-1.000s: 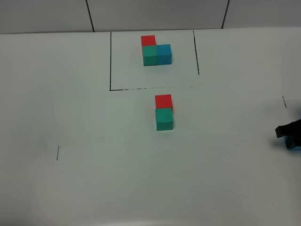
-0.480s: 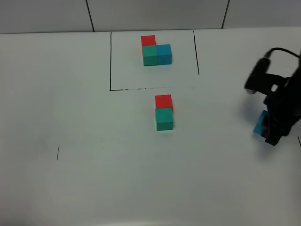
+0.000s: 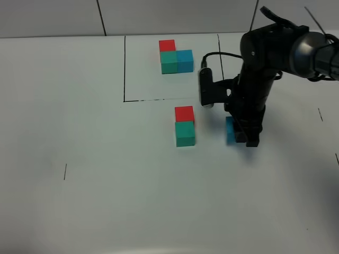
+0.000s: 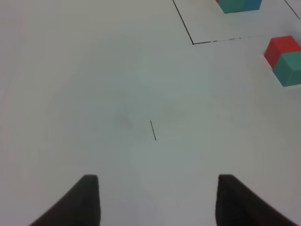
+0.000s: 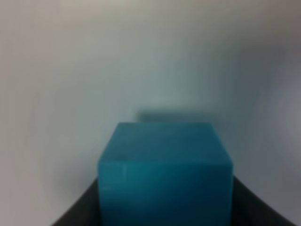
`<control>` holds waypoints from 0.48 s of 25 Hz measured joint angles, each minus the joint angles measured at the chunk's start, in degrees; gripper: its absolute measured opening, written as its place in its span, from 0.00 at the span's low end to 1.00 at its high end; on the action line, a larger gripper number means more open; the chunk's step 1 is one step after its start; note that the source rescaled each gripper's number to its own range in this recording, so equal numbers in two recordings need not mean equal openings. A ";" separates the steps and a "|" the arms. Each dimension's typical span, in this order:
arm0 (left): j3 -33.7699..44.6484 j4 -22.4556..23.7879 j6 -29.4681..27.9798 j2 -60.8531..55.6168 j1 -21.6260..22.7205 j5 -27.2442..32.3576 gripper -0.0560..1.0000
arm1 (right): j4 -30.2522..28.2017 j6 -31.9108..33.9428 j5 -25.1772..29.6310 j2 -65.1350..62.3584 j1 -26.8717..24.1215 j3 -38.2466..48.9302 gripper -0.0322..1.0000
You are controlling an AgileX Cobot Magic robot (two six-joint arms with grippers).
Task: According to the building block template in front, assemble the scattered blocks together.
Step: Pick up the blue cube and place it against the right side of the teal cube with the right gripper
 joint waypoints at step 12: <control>0.00 0.00 0.00 0.00 0.00 0.00 0.26 | 2.86 -0.74 -2.28 4.90 1.66 -3.98 0.04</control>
